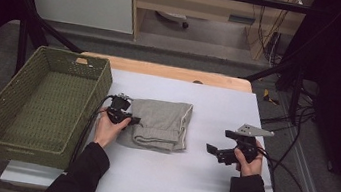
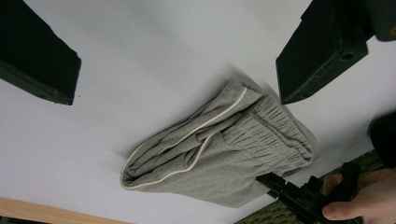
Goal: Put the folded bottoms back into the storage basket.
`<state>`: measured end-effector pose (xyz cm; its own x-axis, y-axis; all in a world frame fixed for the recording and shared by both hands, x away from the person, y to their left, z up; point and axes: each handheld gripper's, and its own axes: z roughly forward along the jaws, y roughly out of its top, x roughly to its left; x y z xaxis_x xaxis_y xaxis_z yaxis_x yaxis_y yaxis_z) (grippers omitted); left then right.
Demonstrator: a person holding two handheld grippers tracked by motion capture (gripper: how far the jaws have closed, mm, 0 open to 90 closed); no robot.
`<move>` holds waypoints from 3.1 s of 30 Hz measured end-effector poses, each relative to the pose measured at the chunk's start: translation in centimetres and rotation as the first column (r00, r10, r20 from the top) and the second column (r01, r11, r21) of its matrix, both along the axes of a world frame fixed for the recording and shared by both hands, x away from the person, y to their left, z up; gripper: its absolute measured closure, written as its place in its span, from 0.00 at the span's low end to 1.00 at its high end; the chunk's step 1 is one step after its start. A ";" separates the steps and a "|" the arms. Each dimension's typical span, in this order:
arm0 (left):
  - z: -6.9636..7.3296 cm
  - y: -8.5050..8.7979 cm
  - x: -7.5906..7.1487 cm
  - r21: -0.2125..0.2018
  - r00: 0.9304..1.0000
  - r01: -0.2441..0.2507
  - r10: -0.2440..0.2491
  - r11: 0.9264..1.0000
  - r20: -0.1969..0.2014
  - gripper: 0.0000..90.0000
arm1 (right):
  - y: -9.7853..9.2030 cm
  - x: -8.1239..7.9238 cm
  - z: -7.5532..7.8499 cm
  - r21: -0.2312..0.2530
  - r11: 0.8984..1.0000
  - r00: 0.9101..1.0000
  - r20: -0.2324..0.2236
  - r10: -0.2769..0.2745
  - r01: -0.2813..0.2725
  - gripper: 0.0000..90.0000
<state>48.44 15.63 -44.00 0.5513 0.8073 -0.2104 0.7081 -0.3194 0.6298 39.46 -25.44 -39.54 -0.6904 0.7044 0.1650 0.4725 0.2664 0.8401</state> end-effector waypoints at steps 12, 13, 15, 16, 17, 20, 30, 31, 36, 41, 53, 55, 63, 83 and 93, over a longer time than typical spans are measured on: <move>-0.1 -0.4 -0.2 0.026 1.000 0.020 -0.020 0.999 0.021 0.86 | 0.8 0.1 0.0 -0.003 1.000 1.000 0.010 -0.004 0.004 0.01; -0.1 -0.5 -0.2 0.027 1.000 0.017 -0.017 0.999 0.022 0.86 | 0.9 0.2 0.1 -0.003 1.000 1.000 0.011 -0.004 0.004 0.01; -0.1 -0.6 -0.2 0.033 1.000 0.017 -0.018 0.999 0.025 0.86 | 1.1 0.2 0.0 -0.003 1.000 1.000 0.011 -0.003 0.003 0.01; -0.1 -0.6 -0.2 0.037 0.999 0.019 -0.020 0.999 0.027 0.86 | 1.2 0.2 0.0 -0.002 1.000 1.000 0.011 -0.005 0.005 0.01; -0.1 -0.6 -0.2 0.041 0.999 0.026 -0.028 0.999 0.030 0.86 | 1.4 0.3 0.0 -0.004 1.000 1.000 0.009 -0.005 0.005 0.01; -0.1 -0.5 -0.2 0.039 0.999 0.033 -0.034 0.999 0.035 0.86 | 1.9 0.4 -0.1 -0.012 1.000 1.000 0.008 -0.009 0.009 0.01; -0.2 -0.5 -0.2 0.031 0.999 0.032 -0.033 0.999 0.037 0.86 | 3.8 1.1 -0.4 -0.055 0.998 1.000 -0.014 -0.011 0.010 0.01; -0.2 -0.4 -0.2 0.028 0.999 0.032 -0.033 0.999 0.035 0.86 | 3.9 1.2 -0.4 -0.059 0.998 1.000 -0.015 -0.011 0.010 0.01; -0.2 -0.5 -0.2 0.034 0.999 0.033 -0.034 0.999 0.036 0.86 | 4.8 1.7 -0.5 -0.074 0.997 1.000 -0.019 -0.015 0.014 0.01; -0.2 -0.4 -0.2 0.033 0.999 0.035 -0.036 0.999 0.033 0.86 | 5.2 2.3 -0.6 -0.077 0.997 0.999 -0.022 -0.031 0.029 0.01; -0.2 -0.4 -0.2 0.035 0.998 0.041 -0.043 0.999 0.035 0.86 | 7.0 4.3 -0.9 -0.072 0.993 0.995 -0.029 -0.096 0.094 0.02; -0.2 -0.5 -0.2 0.036 0.998 0.041 -0.042 0.999 0.036 0.86 | 7.5 4.7 -1.0 -0.084 0.992 0.995 -0.025 -0.100 0.097 0.03; -0.2 -0.5 -0.2 0.037 0.998 0.043 -0.044 0.998 0.034 0.86 | 8.7 6.0 -1.6 -0.100 0.988 0.992 -0.040 -0.121 0.116 0.04; -0.2 -0.5 -0.1 0.040 0.998 0.044 -0.045 0.998 0.034 0.86 | 11.2 8.3 -4.1 -0.159 0.972 0.975 -0.112 -0.193 0.174 0.24; -0.2 -0.5 -0.2 0.040 0.998 0.044 -0.045 0.998 0.033 0.86 | 11.6 8.5 -5.0 -0.165 0.972 0.969 -0.153 -0.193 0.167 0.37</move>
